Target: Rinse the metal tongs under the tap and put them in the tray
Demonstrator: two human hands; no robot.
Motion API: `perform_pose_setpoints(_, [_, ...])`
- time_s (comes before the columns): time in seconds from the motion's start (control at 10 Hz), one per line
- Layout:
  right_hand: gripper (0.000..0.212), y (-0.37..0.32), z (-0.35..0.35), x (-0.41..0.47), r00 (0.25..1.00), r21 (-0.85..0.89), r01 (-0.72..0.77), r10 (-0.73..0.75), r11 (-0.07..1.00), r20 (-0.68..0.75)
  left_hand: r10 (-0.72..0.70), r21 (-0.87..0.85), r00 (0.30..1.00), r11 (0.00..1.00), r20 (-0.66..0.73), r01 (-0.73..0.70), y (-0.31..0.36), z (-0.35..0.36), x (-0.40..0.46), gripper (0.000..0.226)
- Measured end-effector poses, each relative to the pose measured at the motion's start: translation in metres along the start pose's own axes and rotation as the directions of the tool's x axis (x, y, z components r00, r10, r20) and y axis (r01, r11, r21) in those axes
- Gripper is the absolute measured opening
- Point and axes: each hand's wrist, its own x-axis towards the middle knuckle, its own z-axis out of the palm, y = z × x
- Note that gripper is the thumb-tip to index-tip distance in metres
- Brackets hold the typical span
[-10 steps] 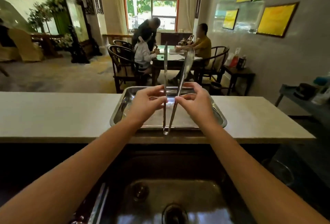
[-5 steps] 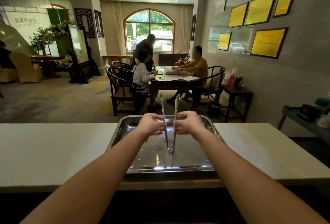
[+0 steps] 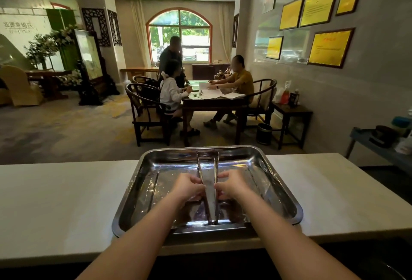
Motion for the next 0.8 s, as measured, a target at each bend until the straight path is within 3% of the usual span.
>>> perform_pose_setpoints(0.3, [0.032, 0.001, 0.0, -0.005, 1.0, -0.102, 0.01, -0.01, 0.995, 0.002, -0.022, 0.043, 1.0, 0.999, 0.011, 0.022, -0.002, -0.001, -0.003, 0.013])
perform_pose_setpoints(0.4, [0.012, -0.007, -0.01, -0.006, 0.992, -0.282, 0.101, -0.117, 0.954, -0.039, 0.071, 0.17, 0.997, 0.983, -0.043, -0.063, 0.009, -0.012, -0.003, 0.021])
perform_pose_setpoints(0.5, [0.016, -0.024, -0.028, -0.014, 0.981, -0.357, 0.193, -0.191, 0.914, 0.04, 0.215, 0.38, 0.975, 0.898, 0.057, -0.22, 0.032, -0.037, -0.01, 0.026])
perform_pose_setpoints(0.6, [0.021, -0.038, -0.036, -0.026, 0.963, -0.49, 0.244, -0.151, 0.837, 0.221, 0.034, 0.53, 0.923, 0.81, 0.384, -0.251, 0.048, -0.051, -0.024, 0.034])
perform_pose_setpoints(0.7, [0.03, -0.047, -0.034, -0.039, 0.939, -0.639, 0.274, -0.057, 0.719, 0.339, -0.236, 0.669, 0.833, 0.716, 0.5, -0.198, 0.058, -0.053, -0.04, 0.041])
perform_pose_setpoints(0.8, [0.039, -0.058, -0.035, -0.05, 0.914, -0.701, 0.266, 0.058, 0.662, 0.401, -0.372, 0.723, 0.775, 0.674, 0.511, -0.154, 0.065, -0.054, -0.046, 0.044])
